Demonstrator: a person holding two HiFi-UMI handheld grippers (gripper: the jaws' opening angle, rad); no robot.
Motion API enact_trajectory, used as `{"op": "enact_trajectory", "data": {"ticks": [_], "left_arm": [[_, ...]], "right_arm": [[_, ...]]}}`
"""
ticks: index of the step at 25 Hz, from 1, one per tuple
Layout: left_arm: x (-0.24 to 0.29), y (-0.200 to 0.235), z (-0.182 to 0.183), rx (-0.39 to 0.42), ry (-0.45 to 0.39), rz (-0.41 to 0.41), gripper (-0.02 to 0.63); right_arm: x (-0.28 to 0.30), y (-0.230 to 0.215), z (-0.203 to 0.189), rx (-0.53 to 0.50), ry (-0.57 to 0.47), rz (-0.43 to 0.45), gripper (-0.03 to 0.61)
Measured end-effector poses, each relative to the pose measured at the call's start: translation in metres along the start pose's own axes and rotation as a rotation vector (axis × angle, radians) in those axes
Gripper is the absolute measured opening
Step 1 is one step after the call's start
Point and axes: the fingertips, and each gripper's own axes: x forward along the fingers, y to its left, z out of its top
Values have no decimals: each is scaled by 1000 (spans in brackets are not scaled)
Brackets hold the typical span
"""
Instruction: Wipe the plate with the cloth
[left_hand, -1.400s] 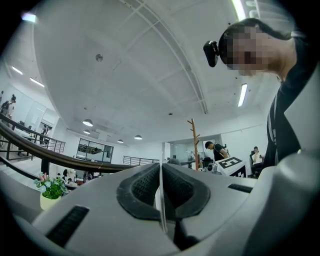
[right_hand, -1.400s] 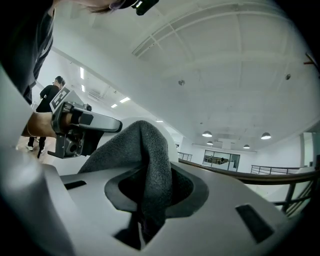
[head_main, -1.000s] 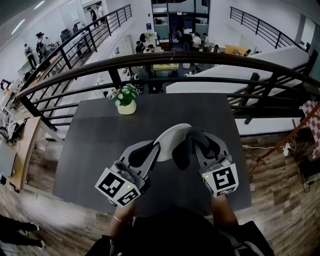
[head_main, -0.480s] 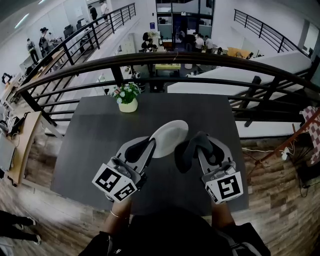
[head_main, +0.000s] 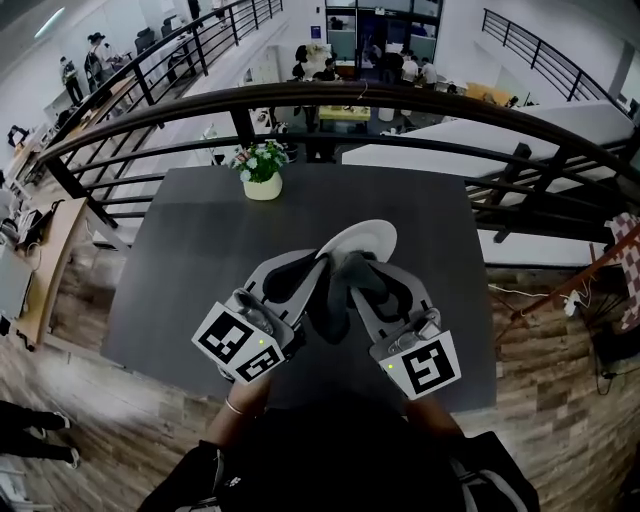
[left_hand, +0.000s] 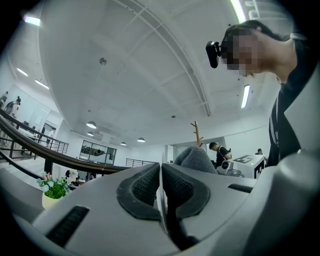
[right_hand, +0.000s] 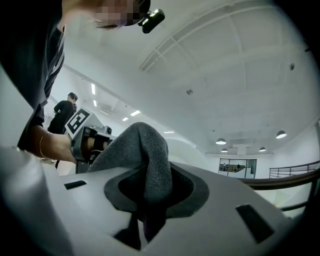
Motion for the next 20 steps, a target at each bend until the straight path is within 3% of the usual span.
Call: {"op": "enact_trajectory", "data": {"ticks": [9, 20], "left_arm": [[3, -5, 0, -10, -6, -8, 16], [-3, 3, 2, -23, -14, 5, 16]], "right_arm": [[12, 17, -10, 17, 13, 48, 80], [16, 17, -31, 19, 78, 43, 80]]}}
